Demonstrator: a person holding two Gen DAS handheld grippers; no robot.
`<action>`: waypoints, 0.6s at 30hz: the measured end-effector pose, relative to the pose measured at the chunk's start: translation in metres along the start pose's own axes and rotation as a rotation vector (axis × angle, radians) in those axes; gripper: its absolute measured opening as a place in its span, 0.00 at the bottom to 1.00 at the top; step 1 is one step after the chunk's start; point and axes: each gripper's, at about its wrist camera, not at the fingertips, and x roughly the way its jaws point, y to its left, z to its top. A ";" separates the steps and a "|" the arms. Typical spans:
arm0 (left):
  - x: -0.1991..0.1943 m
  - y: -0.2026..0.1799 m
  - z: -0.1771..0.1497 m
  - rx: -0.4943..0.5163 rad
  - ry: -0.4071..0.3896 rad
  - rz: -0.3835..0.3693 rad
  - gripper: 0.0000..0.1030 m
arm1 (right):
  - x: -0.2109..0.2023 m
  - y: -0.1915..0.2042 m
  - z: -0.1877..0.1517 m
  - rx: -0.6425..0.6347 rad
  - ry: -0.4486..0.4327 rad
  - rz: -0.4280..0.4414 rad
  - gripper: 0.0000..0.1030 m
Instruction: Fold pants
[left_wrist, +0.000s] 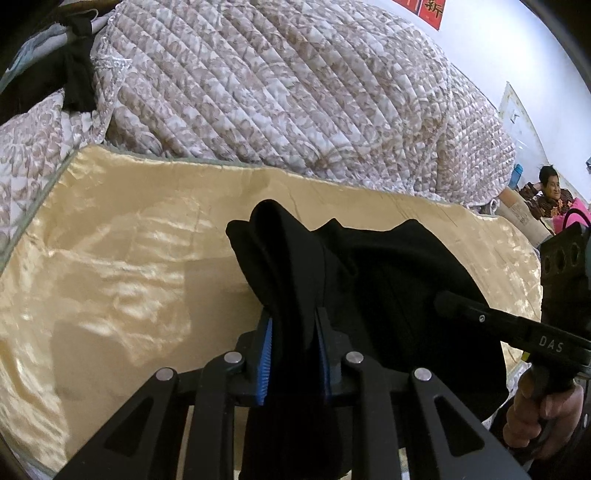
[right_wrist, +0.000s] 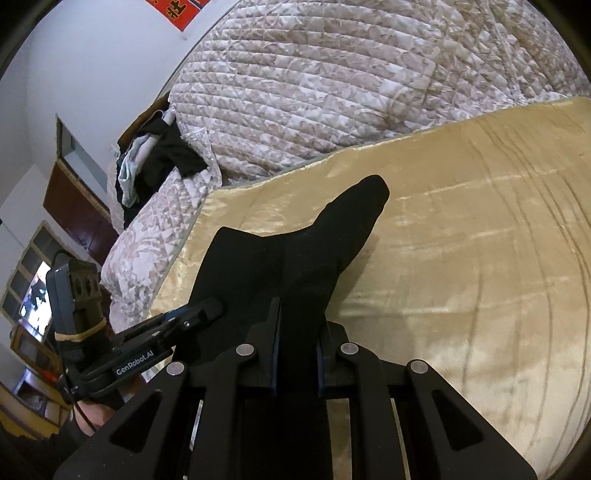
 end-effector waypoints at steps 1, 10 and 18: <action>0.000 0.004 0.005 -0.001 -0.003 0.004 0.22 | 0.003 0.001 0.003 -0.001 0.001 0.003 0.13; 0.026 0.034 0.050 -0.004 -0.023 -0.001 0.22 | 0.041 0.003 0.043 -0.003 -0.005 0.021 0.13; 0.088 0.060 0.049 -0.082 0.072 0.046 0.29 | 0.086 -0.042 0.067 0.033 0.069 -0.017 0.15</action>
